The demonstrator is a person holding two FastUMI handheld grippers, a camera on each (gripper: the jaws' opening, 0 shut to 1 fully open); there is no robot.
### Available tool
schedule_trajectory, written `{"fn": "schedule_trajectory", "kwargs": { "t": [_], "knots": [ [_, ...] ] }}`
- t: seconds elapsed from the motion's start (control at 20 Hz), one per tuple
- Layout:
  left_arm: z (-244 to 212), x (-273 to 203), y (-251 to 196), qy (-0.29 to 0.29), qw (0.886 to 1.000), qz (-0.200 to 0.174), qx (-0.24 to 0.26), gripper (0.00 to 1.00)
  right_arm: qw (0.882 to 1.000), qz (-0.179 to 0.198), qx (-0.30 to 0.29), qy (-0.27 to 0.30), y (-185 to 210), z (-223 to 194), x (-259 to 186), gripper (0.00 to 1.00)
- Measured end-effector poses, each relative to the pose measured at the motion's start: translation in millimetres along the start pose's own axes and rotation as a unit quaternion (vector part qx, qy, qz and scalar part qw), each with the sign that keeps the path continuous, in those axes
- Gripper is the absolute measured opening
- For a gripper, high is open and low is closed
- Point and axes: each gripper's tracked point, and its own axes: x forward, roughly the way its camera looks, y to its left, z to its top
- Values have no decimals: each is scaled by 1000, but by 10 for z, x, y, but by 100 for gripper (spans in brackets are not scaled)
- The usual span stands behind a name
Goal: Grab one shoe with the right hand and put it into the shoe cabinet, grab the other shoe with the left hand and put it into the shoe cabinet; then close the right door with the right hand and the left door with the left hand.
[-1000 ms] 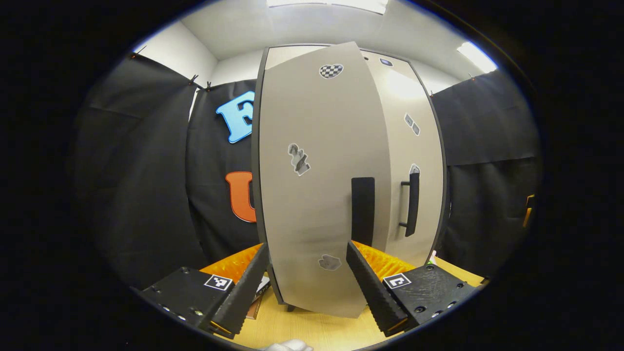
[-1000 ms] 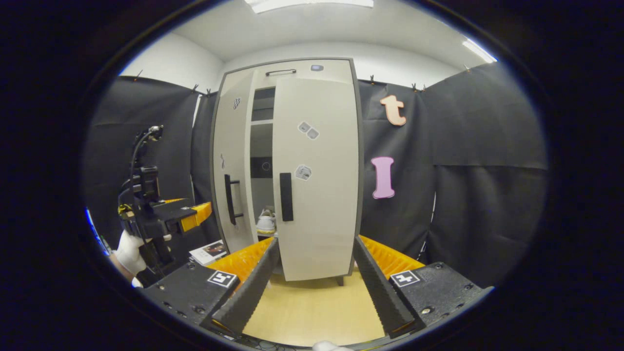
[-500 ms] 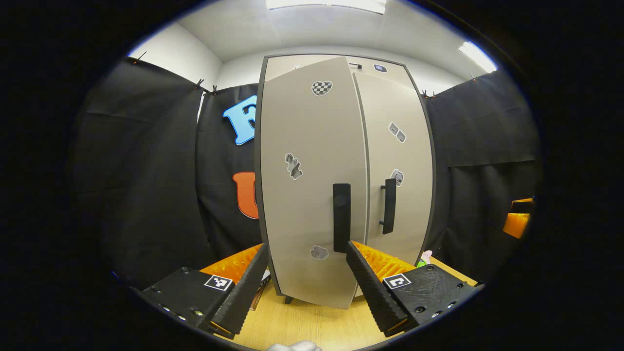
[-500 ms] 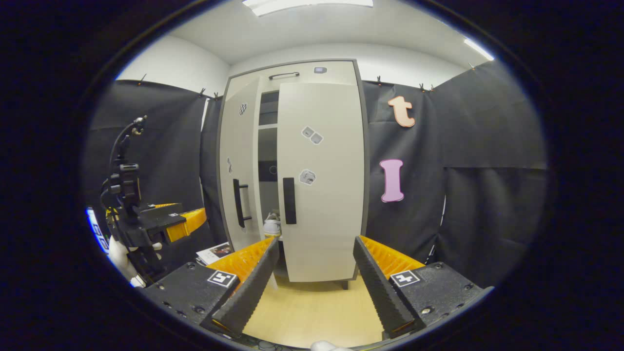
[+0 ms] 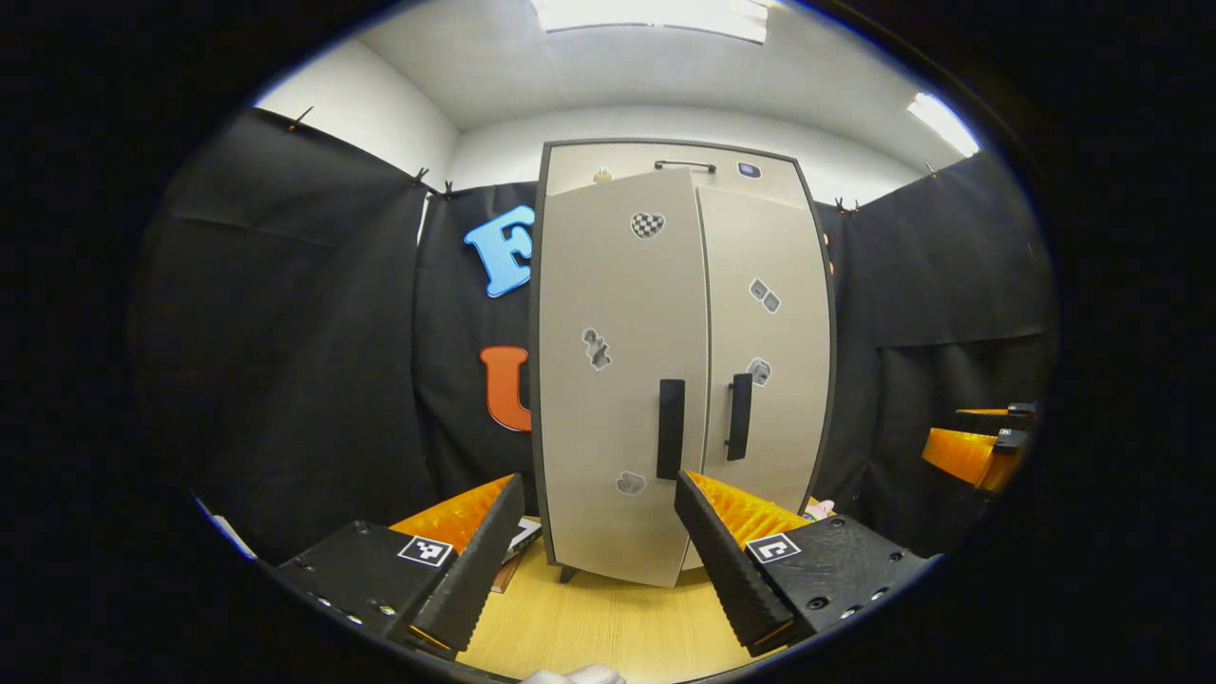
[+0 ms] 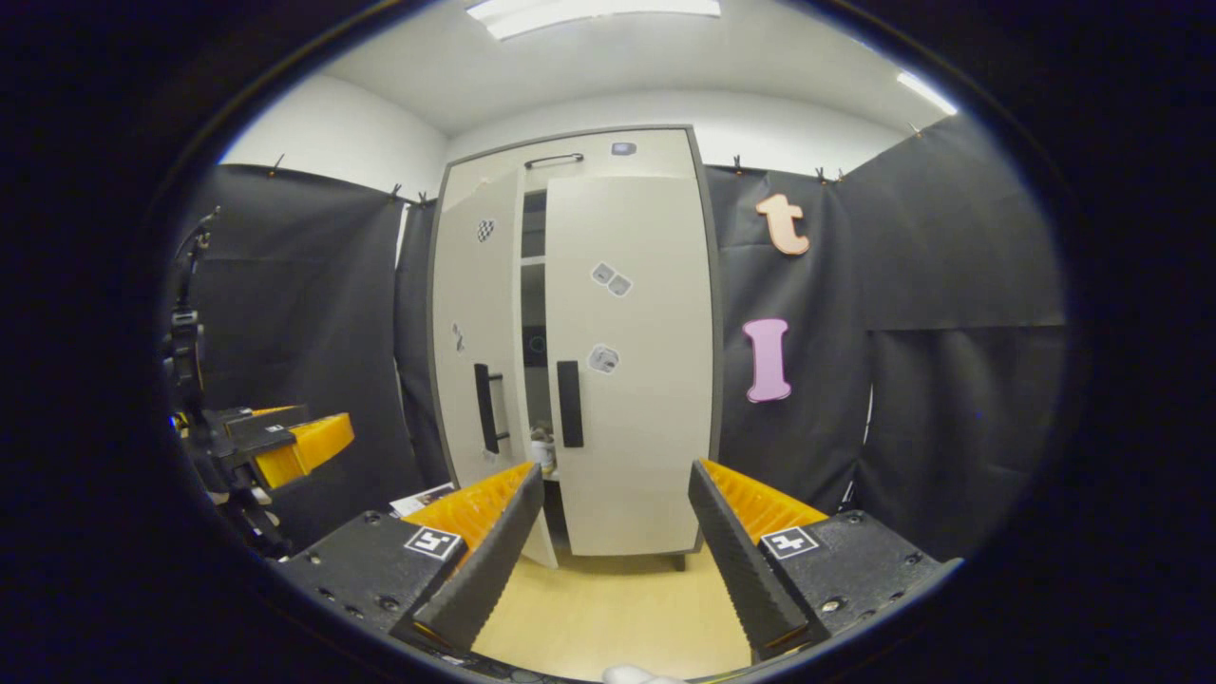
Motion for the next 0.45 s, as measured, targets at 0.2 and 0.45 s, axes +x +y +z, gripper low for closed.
{"fn": "schedule_trajectory", "kwargs": {
  "t": [0.2, 0.45],
  "knots": [
    [-86, -166, -38, 6, 1000, 3, 18, 96, 1000, -5, -4, 0, 28, -35, -50, 99],
    [-239, -240, -208, 24, 999, -17, 23, 96, 1000, -7, -2, 4, 67, -93, -94, 99]
  ]
}}
